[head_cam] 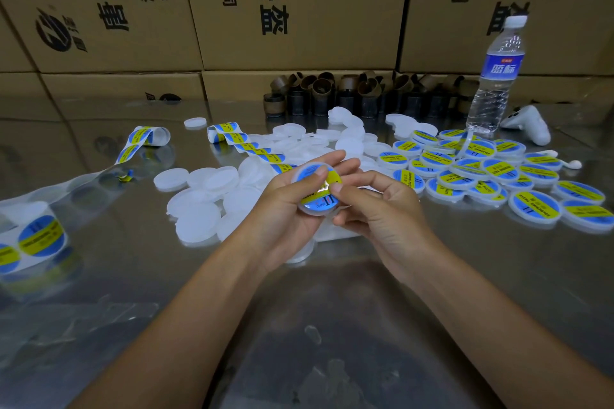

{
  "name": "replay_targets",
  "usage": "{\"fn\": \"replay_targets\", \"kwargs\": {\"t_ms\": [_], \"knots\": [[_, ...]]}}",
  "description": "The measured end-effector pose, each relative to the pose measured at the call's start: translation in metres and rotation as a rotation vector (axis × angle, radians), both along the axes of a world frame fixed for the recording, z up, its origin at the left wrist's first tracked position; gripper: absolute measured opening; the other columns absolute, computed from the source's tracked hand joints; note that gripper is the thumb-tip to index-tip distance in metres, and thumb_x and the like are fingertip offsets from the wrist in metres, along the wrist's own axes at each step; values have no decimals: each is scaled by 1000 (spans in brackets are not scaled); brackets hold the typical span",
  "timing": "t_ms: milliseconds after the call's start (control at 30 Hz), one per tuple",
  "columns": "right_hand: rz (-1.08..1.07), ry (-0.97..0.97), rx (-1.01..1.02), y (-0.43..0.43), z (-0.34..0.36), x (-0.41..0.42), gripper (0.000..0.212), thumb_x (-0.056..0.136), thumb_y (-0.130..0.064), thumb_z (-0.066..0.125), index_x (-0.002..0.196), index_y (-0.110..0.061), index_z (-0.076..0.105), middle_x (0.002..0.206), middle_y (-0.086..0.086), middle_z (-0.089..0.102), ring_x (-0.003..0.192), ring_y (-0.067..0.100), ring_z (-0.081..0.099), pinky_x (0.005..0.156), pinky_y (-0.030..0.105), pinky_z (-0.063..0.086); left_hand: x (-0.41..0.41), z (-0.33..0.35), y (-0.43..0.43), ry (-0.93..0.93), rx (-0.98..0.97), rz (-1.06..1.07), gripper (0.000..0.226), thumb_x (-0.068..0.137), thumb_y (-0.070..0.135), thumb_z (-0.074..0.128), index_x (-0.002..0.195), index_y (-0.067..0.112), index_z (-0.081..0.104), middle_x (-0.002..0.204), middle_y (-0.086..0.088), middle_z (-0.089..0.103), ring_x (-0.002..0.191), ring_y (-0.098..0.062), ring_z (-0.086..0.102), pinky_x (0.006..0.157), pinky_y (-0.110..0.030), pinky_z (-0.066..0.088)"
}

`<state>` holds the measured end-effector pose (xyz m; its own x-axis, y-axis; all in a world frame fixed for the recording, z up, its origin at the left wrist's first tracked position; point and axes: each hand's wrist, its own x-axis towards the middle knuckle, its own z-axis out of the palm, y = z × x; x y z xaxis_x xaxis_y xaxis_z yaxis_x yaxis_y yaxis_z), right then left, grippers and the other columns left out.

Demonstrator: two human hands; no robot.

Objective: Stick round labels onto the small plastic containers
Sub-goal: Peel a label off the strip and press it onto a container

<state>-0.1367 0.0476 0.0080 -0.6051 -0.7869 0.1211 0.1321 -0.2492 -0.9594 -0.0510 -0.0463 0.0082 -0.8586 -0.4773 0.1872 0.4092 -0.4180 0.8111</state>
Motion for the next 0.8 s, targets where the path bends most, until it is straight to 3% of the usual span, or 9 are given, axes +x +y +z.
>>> {"fn": "replay_targets", "kwargs": {"t_ms": [333,400,467,533,633,700,800], "knots": [[-211,309,-61,-2,-6,0,20,79,-12,72,71,-13,54,46,3,59,42,13,60,51,15,45,-1,-4,1,-5,-68,-20,31,85,17,49,112,6,58,110,-8,70,107,-21,65,69,-24,53],[-243,389,-51,-1,-7,-1,23,81,-15,71,71,-16,50,45,-1,57,42,15,59,51,20,46,-2,-5,1,-24,-97,-15,35,85,24,49,113,6,58,113,-8,70,107,-23,65,72,-26,53],[-293,509,-28,-2,-8,-1,24,83,-21,68,72,-21,47,44,-4,53,43,16,55,52,30,47,-3,-6,2,-46,-110,-24,43,87,31,47,118,3,57,118,-10,67,111,-25,62,85,-29,52],[-357,676,8,-2,-10,-2,25,85,-27,64,71,-24,43,44,-7,49,43,10,45,51,32,39,-3,-6,4,-46,-112,-54,47,89,33,45,120,1,57,119,-12,66,113,-24,61,95,-28,50],[-400,864,118,-2,-14,-2,29,85,-43,55,71,-25,36,46,-16,49,45,10,40,51,31,32,-2,-4,4,-45,-78,-54,46,87,35,44,116,2,61,107,-11,69,105,-20,65,90,-26,52],[-395,798,145,-1,-13,-1,30,82,-47,56,70,-25,39,46,-13,49,45,10,42,51,30,35,-3,-3,3,-47,-30,-35,45,84,36,47,112,5,63,112,-11,68,106,-18,65,87,-26,54],[-214,484,51,-2,-6,-1,22,85,-31,64,71,-17,55,50,-5,55,44,12,54,50,24,44,-2,-2,3,-49,-33,-16,44,83,38,47,111,9,64,116,-9,68,103,-17,66,76,-24,56]]}}
